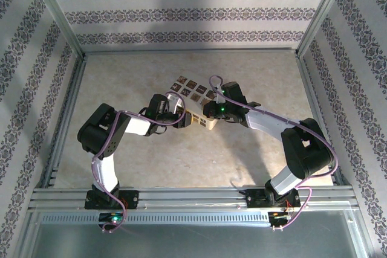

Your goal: Unlock a padlock with a key

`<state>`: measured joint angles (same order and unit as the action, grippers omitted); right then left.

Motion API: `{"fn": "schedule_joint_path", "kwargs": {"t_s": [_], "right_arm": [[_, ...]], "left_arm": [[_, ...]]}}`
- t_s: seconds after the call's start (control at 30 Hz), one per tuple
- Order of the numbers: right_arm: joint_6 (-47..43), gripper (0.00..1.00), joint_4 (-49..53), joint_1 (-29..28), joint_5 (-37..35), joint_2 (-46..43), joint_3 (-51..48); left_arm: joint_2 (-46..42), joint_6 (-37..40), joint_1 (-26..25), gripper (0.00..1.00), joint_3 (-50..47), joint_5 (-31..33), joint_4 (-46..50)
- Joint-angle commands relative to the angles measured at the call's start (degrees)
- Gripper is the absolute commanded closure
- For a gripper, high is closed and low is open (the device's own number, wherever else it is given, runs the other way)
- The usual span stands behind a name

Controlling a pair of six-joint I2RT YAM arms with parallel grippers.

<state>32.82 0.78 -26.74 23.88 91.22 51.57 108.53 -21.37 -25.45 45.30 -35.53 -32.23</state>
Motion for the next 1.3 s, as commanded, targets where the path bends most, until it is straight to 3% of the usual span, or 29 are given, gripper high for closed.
{"fn": "schedule_joint_path", "kwargs": {"t_s": [0.0,0.77,0.97,1.27], "right_arm": [[-0.6,1.00,2.3,0.3,-0.8,0.8,-1.5],[-1.2,1.00,0.5,0.1,0.0,-1.5,-1.5],[-3.6,1.00,0.5,0.0,-1.1,-8.1,-3.5],[-14.2,1.00,-0.3,-4.7,-8.2,-21.2,-15.6]], "left_arm": [[1.0,-2.9,-1.3,0.54,1.7,-0.4,-5.4],[-0.4,-8.6,-2.7,0.69,0.4,4.8,-8.6],[-2.4,-10.0,-3.4,0.71,-0.6,4.4,-8.4],[-7.2,-11.1,-4.0,0.78,-0.7,0.6,-2.5]]}}
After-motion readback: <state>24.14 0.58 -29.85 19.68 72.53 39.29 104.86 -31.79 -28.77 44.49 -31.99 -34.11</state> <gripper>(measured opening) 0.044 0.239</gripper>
